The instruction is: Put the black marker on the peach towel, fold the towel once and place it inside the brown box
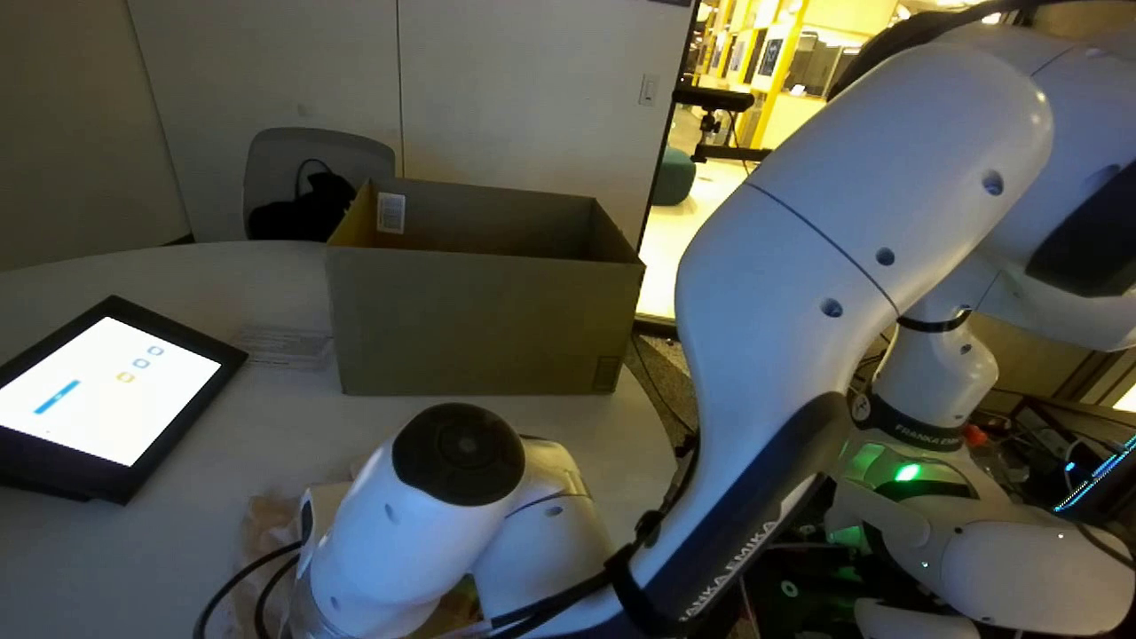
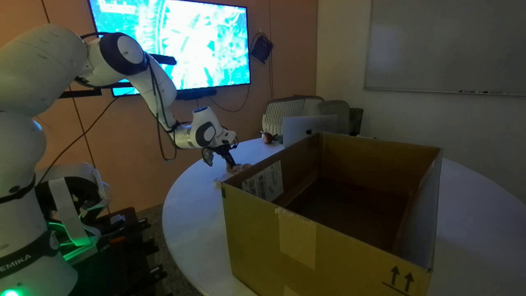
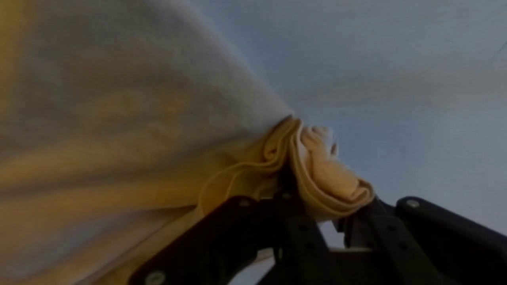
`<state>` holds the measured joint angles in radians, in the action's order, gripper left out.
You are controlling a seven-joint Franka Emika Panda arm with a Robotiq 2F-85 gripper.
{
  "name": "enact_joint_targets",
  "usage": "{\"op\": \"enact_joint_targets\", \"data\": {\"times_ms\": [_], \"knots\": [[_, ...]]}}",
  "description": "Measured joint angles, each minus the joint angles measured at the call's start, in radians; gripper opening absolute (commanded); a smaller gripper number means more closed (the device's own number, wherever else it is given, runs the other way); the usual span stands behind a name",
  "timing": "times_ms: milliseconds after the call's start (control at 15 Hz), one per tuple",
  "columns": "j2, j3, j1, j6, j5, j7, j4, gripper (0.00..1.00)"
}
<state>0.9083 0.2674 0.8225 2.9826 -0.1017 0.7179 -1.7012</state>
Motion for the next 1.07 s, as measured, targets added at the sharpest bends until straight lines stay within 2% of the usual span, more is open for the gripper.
{"op": "enact_joint_targets", "data": {"times_ms": [333, 400, 800, 1067], "knots": [[-0.039, -0.016, -0.01, -0.061, 0.02, -0.059, 0.014, 0.94], [-0.061, -0.022, -0.01, -0.071, 0.022, -0.073, 0.007, 0.99], [-0.201, -0.029, -0.012, -0.129, 0.091, -0.128, -0.133, 1.0], [-0.218, 0.004, -0.021, -0.156, 0.166, -0.138, -0.232, 1.0]]}}
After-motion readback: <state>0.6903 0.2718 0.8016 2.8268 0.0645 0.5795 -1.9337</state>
